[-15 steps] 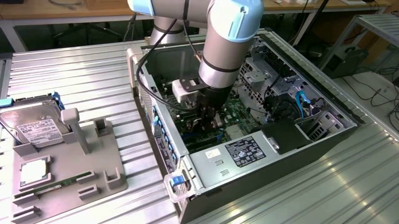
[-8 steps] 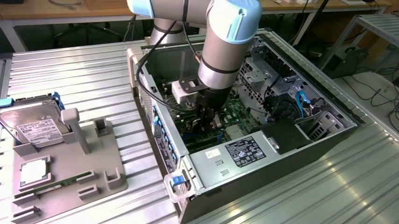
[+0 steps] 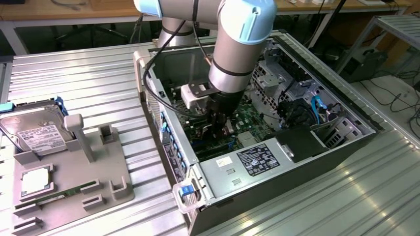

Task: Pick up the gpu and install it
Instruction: 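Insert the gpu into the slot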

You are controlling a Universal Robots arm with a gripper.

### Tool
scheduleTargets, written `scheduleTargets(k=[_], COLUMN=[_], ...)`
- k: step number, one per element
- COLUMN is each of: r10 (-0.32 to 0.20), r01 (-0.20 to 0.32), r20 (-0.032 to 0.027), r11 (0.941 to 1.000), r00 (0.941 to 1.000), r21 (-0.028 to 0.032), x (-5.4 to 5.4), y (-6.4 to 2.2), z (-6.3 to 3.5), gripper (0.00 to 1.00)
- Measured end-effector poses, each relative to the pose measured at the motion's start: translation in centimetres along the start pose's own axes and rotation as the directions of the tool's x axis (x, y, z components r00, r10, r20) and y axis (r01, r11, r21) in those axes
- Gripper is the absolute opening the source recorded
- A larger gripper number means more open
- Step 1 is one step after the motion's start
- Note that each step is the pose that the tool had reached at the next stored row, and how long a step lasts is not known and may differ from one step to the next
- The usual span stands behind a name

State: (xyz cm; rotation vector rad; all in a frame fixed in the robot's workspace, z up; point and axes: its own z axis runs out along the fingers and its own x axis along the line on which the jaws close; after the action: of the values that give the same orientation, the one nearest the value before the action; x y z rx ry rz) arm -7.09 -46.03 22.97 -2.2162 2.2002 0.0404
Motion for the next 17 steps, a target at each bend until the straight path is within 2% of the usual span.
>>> scheduleTargets(k=[10, 13, 17], r10=[0.000, 0.000, -0.001], r01=[0.000, 0.001, 0.001], r20=[-0.0007, -0.0008, -0.0007], r11=[0.9999, 0.9999, 0.9999], r00=[1.0000, 1.0000, 1.0000], r21=[0.0108, 0.0159, 0.0172], x=[-0.2, -0.3, -0.3], y=[0.03, 0.03, 0.03], z=[-4.46, -5.88, -5.99], gripper=[0.35, 0.35, 0.34])
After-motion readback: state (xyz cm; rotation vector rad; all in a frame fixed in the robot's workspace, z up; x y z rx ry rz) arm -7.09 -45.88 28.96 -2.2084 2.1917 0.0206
